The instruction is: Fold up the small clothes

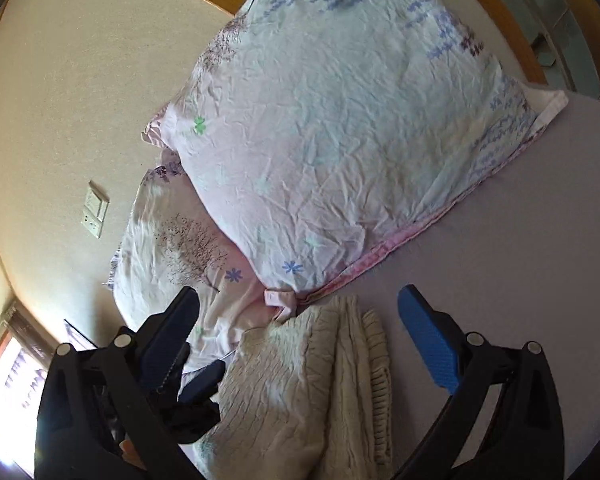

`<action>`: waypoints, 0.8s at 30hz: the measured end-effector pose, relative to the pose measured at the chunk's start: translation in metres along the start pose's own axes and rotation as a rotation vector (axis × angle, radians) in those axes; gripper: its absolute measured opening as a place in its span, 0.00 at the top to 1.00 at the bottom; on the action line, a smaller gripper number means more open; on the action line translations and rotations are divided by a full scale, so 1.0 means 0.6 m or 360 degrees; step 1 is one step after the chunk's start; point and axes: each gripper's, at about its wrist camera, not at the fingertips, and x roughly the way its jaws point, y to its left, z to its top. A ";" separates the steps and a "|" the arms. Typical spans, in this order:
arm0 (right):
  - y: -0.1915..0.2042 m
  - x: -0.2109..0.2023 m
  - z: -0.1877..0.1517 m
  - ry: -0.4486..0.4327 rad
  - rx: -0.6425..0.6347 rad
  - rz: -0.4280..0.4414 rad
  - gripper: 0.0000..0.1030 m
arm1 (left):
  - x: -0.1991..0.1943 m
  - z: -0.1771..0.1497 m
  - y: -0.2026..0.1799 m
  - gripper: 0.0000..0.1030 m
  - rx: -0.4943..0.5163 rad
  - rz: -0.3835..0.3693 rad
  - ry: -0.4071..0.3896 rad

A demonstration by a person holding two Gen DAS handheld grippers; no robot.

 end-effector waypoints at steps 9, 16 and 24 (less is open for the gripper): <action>0.057 0.094 -0.074 0.0520 -0.0306 -0.0180 0.50 | -0.193 -0.005 0.016 0.14 0.0289 0.0812 -0.0324; 0.050 0.088 -0.087 0.0376 -0.0306 -0.0391 0.91 | -0.173 -0.021 0.077 0.14 0.0196 0.0949 -0.0221; -0.009 0.066 -0.065 0.0354 -0.0030 -0.0511 0.25 | -0.110 -0.035 0.083 0.09 0.0280 0.1017 -0.0108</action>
